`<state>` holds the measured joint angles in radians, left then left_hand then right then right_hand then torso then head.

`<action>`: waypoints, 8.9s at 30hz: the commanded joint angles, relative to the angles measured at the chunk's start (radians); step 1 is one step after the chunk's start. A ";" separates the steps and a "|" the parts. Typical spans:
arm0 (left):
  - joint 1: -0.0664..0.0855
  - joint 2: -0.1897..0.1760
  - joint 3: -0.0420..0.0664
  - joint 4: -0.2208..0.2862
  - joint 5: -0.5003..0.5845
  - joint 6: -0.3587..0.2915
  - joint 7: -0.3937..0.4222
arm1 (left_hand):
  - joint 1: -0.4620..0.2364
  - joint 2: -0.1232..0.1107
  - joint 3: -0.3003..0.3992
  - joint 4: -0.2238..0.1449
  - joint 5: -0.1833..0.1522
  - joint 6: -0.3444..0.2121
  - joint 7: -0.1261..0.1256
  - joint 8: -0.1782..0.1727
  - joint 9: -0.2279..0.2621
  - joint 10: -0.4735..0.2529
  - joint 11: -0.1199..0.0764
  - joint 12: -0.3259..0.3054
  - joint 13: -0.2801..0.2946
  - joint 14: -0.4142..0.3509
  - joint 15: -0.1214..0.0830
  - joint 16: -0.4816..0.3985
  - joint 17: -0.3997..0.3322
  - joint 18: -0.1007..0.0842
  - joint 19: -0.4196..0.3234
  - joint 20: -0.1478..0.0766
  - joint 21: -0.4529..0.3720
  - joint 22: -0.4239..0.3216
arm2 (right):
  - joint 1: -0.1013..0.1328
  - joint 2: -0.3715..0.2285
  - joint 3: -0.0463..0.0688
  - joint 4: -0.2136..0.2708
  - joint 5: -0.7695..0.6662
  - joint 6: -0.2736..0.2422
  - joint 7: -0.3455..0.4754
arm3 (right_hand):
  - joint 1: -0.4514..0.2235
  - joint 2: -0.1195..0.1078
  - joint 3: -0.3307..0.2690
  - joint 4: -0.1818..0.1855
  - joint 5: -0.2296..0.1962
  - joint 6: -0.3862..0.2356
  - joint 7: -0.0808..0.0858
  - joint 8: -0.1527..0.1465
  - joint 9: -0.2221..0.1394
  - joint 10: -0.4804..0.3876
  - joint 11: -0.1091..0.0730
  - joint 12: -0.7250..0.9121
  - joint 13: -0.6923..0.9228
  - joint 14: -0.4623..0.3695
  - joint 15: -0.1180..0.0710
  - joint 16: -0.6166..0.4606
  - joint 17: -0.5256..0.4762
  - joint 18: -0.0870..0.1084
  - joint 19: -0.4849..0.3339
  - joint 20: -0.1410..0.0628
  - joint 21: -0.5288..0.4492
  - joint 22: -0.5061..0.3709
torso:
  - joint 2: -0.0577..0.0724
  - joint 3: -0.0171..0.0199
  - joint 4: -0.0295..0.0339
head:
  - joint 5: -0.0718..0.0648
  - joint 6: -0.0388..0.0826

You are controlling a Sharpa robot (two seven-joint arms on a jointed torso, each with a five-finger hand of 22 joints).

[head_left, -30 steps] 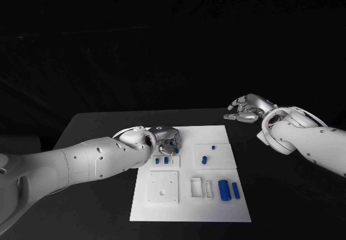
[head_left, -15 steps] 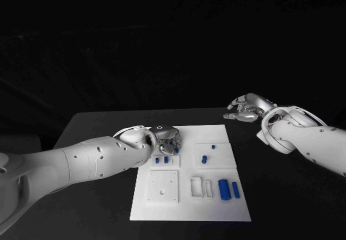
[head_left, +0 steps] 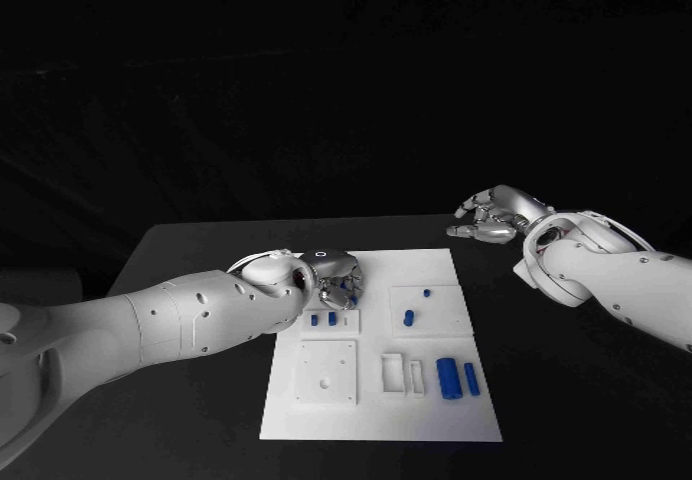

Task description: Assemble the parts on the task board

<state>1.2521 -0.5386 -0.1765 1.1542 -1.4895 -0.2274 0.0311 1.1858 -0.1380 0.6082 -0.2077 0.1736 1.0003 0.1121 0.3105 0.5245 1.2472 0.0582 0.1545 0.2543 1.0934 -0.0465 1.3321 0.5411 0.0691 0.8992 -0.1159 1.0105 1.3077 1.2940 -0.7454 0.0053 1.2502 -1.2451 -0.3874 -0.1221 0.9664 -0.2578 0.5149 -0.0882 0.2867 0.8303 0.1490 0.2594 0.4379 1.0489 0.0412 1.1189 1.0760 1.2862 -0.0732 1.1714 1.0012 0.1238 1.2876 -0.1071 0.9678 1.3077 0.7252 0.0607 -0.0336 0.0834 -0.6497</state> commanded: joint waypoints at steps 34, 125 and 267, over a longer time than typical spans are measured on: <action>-0.018 -0.053 0.022 0.058 0.146 -0.110 0.036 | 0.014 0.042 0.011 -0.034 -0.013 0.047 -0.013 0.014 -0.001 0.048 -0.017 -0.005 0.015 0.045 -0.024 0.030 0.002 0.036 0.029 -0.047 0.011 0.010 | 0.000 0.003 0.000 0.000 -0.005 0.008 0.009 | -0.001 0.008 0.000 0.009 0.007 0.001 0.005 0.005 -0.001 -0.005 -0.002 0.004 -0.003 0.009 0.001 -0.004 0.002 0.138 0.003 -0.007 -0.007 0.011 | 0.001 -0.0019 0.0003 | 0.017 0.015; -0.056 -0.172 0.061 0.111 0.211 -0.019 -0.013 | 0.013 0.043 0.015 -0.039 -0.026 0.053 -0.014 0.011 -0.003 0.058 -0.018 -0.013 0.018 0.048 -0.025 0.029 -0.002 0.033 0.030 -0.050 0.009 0.010 | 0.000 -0.014 0.000 0.009 -0.007 0.005 0.009 | 0.001 0.008 0.000 0.009 0.009 0.001 0.004 0.005 -0.002 -0.005 -0.003 0.006 -0.005 0.009 0.000 -0.005 0.003 0.138 0.003 -0.007 -0.008 0.012 | 0.000 -0.0012 -0.0008 | 0.020 0.009; -0.007 -0.283 0.066 0.178 1.439 -0.016 0.329 | -0.081 0.021 -0.054 -0.039 -0.047 -0.145 0.058 -0.013 -0.032 -0.103 0.081 -0.084 -0.079 -0.225 0.176 -0.728 -0.229 -0.020 -0.299 0.145 -0.382 -0.111 | -0.138 0.078 -0.059 0.064 -0.648 0.111 -0.019 | 0.204 -0.020 0.351 -0.084 -0.238 0.155 -0.022 0.101 0.036 0.174 0.015 -0.924 -0.738 0.010 0.017 -0.040 -0.086 0.138 0.026 0.041 -0.097 0.010 | 0.000 -0.0017 0.0001 | -0.060 0.032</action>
<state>1.2432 -0.8241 -0.1118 1.3291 -0.0567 -0.2582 0.3533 1.1144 -0.1198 0.5600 -0.2448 0.1308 0.8555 0.1640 0.2934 0.4939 1.1413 0.1322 0.0686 0.1772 0.8630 0.1303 0.6083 0.3107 0.0362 0.6022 0.0232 0.6347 1.1952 1.1606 -0.6688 -0.0513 1.3121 -1.8809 -0.3103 -0.1426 1.1666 -0.2765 0.8640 -0.1725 0.0534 0.9786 0.1272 0.3540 0.4721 1.2156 0.0571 0.1923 0.3368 1.2957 -0.0500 1.1269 0.9158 0.1459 1.3076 -0.0661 0.8731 1.3075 0.7252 0.0590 -0.0341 0.0232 -0.6164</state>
